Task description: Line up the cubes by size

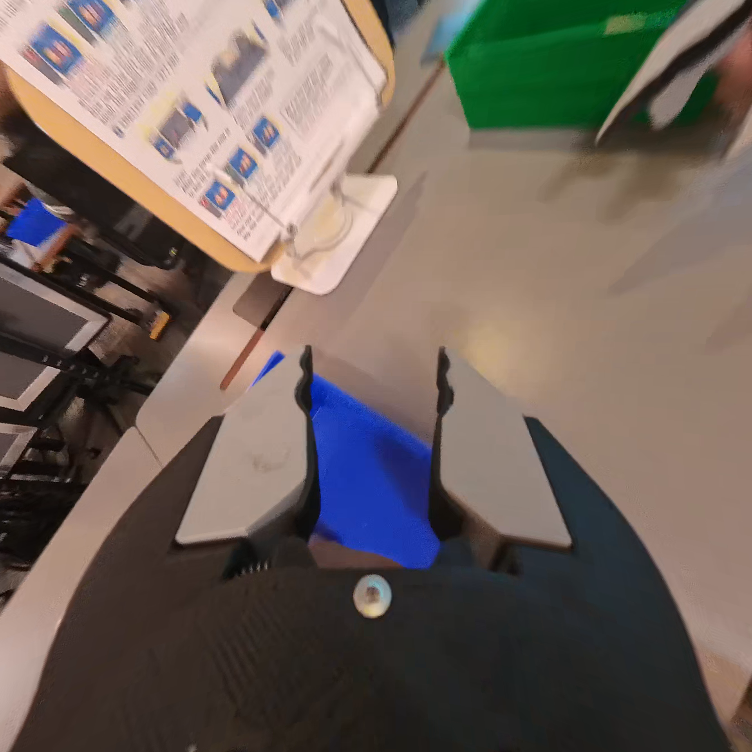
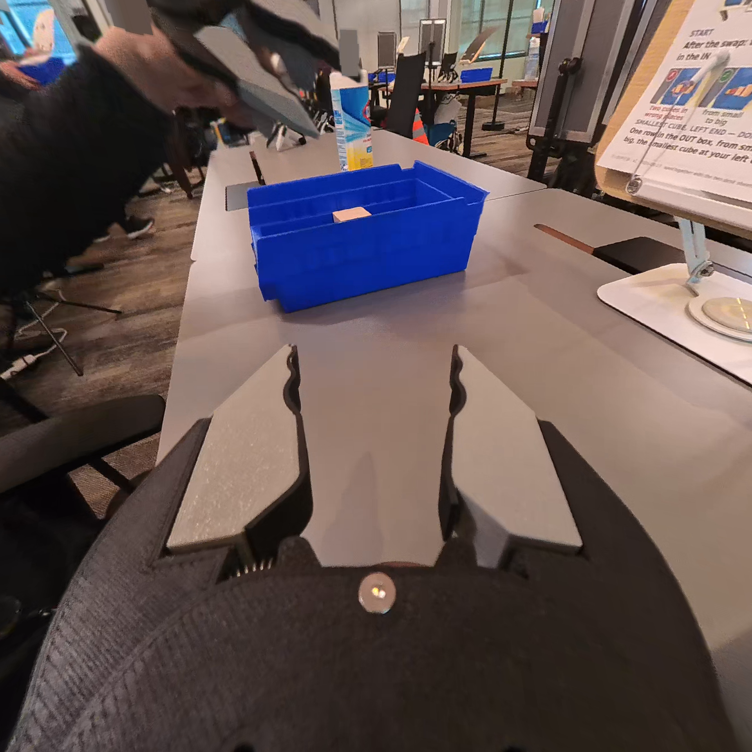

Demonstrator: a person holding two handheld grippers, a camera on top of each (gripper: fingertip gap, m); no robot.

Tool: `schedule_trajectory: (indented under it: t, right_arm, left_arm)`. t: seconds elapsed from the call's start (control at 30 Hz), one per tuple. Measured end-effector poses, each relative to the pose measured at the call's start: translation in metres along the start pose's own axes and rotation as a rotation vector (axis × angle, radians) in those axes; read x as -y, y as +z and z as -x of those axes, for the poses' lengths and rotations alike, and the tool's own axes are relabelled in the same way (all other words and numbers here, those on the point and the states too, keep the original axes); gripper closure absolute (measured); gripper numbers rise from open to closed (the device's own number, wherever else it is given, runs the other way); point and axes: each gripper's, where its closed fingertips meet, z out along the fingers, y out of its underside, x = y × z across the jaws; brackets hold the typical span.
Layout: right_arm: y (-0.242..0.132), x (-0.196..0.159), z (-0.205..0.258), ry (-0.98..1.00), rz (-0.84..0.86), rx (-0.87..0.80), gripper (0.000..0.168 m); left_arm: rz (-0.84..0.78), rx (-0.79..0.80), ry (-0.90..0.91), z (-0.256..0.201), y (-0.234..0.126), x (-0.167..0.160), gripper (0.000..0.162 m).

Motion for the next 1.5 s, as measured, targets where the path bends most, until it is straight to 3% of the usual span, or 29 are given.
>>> schedule_trajectory:
  t: [0.1, 0.27, 0.37, 0.63, 0.77, 0.93, 1.0, 1.1, 1.3, 1.4, 1.5]
  right_arm:
    - [0.000, -0.002, 0.005, -0.004, 0.008, 0.019, 0.096]
    - [0.003, -0.007, 0.013, 0.031, 0.026, 0.075, 0.096]
    - [0.004, -0.010, 0.018, 0.053, 0.044, 0.108, 0.095]
    - [0.006, -0.011, 0.026, 0.058, 0.054, 0.149, 0.095]
    - [0.007, -0.014, 0.027, 0.042, 0.072, 0.147, 0.095]
    - [0.008, -0.017, 0.029, 0.080, 0.076, 0.176, 0.096]
    - [0.009, -0.017, 0.032, 0.098, 0.073, 0.199, 0.095]
    - [0.006, -0.009, 0.038, 0.145, 0.042, 0.251, 0.091]
    - [0.003, 0.026, 0.044, 0.346, -0.086, 0.399, 0.077]
    - [0.005, 0.044, 0.053, 0.407, -0.136, 0.458, 0.072]
    - [0.005, 0.057, 0.068, 0.427, -0.161, 0.510, 0.072]
  left_arm:
    - [0.188, -0.100, 0.126, 0.018, 0.016, -0.053, 0.094]
    - [0.469, -0.216, 0.204, 0.033, 0.033, -0.148, 0.098]
    - [0.660, -0.268, 0.245, 0.040, 0.030, -0.195, 0.083]
    - [0.989, -0.314, 0.416, 0.065, 0.022, -0.269, 0.076]
    - [1.045, -0.347, 0.462, 0.066, 0.027, -0.278, 0.093]
    - [0.865, -0.285, 0.440, 0.060, 0.037, -0.240, 0.094]
    - [0.716, -0.194, 0.444, 0.060, 0.040, -0.204, 0.095]
    - [0.406, -0.047, 0.490, 0.042, 0.039, -0.125, 0.095]
    - [-0.081, 0.036, 0.615, -0.066, 0.026, 0.021, 0.096]
    - [-0.253, 0.024, 0.658, -0.124, 0.024, 0.074, 0.095]
    - [-0.363, -0.008, 0.673, -0.168, 0.027, 0.106, 0.096]
